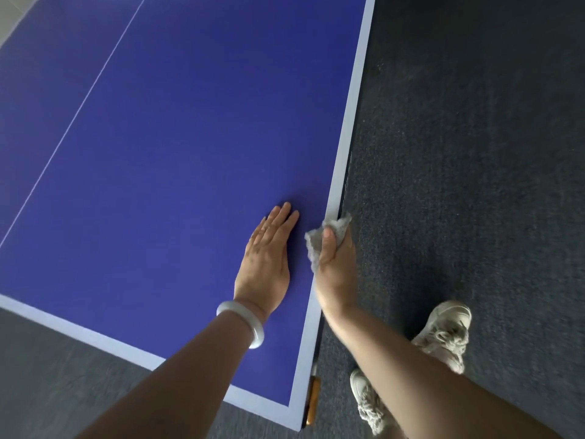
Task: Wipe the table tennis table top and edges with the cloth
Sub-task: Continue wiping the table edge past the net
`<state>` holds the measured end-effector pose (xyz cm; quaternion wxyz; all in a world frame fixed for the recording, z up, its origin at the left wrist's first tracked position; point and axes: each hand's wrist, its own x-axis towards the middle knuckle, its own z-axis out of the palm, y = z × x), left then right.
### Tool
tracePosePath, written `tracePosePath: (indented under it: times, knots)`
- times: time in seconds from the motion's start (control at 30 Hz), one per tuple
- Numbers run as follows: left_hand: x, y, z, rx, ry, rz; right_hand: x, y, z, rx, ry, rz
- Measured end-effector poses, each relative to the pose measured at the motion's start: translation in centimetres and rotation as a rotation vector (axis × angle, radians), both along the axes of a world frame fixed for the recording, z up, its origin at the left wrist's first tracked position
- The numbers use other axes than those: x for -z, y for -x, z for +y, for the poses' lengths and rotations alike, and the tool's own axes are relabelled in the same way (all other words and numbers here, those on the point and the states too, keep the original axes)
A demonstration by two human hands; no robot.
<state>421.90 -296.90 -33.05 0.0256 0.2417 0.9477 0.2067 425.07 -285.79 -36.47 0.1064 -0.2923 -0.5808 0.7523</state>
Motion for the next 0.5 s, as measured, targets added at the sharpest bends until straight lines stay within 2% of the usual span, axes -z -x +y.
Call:
tracePosePath:
  times: [0.1, 0.23, 0.33, 0.43, 0.5]
  knots:
    - [0.1, 0.2, -0.2, -0.022, -0.066, -0.018, 1.1, -7.5, -4.2, -0.090, 0.031, 0.046]
    - [-0.1, 0.1, -0.1, -0.040, -0.137, -0.015, 1.5, -14.0, -7.5, -0.099, -0.091, -0.089]
    - [-0.1, -0.1, -0.1, -0.042, -0.125, -0.006, 0.9, -12.8, -7.8, -0.069, -0.035, -0.126]
    - [-0.1, 0.1, -0.2, -0.044, -0.117, 0.000, 0.2, -8.2, -5.5, 0.009, 0.018, -0.091]
    - [-0.2, 0.0, -0.1, -0.035, -0.112, 0.001, -0.1, -6.0, -3.7, 0.055, -0.035, -0.116]
